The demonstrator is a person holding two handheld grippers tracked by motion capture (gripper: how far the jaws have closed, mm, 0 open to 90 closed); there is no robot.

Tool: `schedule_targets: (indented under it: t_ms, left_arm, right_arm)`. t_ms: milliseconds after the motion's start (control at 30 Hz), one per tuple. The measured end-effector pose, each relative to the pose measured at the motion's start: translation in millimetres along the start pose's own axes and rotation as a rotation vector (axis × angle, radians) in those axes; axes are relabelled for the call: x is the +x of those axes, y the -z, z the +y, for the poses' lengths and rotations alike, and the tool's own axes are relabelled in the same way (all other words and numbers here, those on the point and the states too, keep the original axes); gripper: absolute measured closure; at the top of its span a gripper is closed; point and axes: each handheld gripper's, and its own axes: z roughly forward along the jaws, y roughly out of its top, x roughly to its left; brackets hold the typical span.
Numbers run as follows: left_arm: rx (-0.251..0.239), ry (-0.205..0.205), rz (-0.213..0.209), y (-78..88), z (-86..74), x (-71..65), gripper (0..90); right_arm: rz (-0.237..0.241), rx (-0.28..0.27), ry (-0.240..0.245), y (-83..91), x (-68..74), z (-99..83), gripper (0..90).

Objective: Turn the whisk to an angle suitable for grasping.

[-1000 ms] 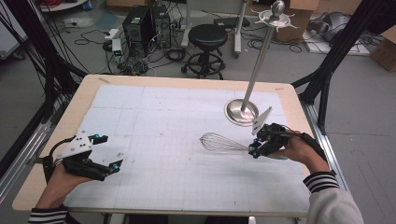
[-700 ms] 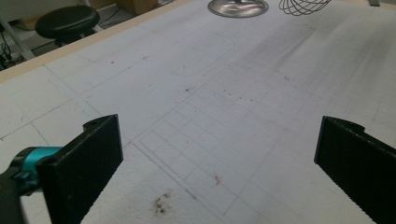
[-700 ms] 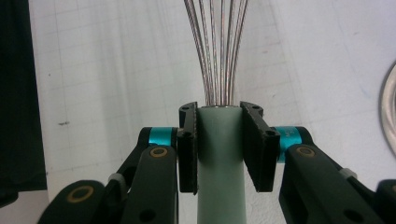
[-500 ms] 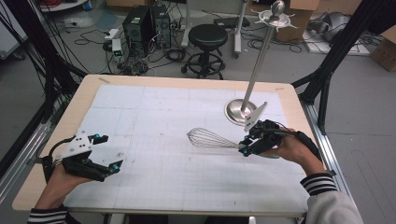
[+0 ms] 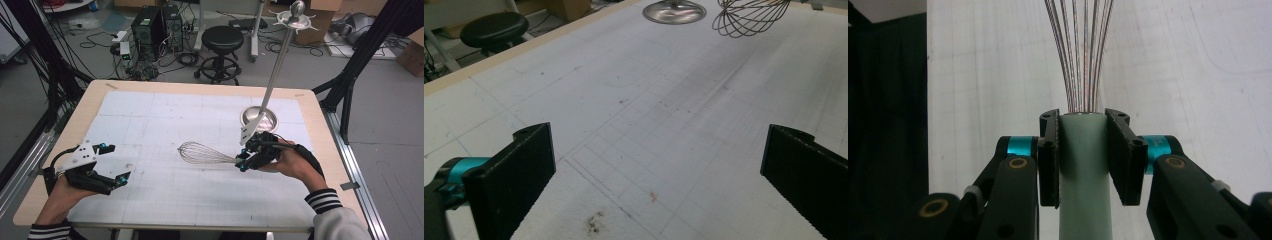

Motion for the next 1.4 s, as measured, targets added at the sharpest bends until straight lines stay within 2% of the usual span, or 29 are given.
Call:
schedule_targets:
  t_ms: [200,300,567,833,1400]
  left_arm:
    - [-0.001,-0.004,-0.003,-0.1,0.2,-0.3,1.7]
    - [-0.004,-0.002,-0.003,0.4,0.4,-0.2,1.7]
    - [-0.007,-0.002,-0.006,1.4,0.5,0.0,1.7]
    - [-0.009,-0.006,-0.005,2.0,1.3,-0.5,1.7]
    - [-0.018,-0.008,-0.007,4.8,2.7,-0.2,1.7]
  right_arm:
    - [0.021,-0.054,-0.003,-15.2,4.2,10.7,69.4]
    - [0.020,-0.064,0.001,-20.9,7.1,17.0,69.4]
    - [0.024,-0.132,-0.013,-29.3,10.6,31.0,69.4]
    - [0.026,-0.144,-0.011,-41.6,14.8,42.8,69.4]
    - [0.038,-0.133,-0.014,-93.3,23.5,68.3,69.4]
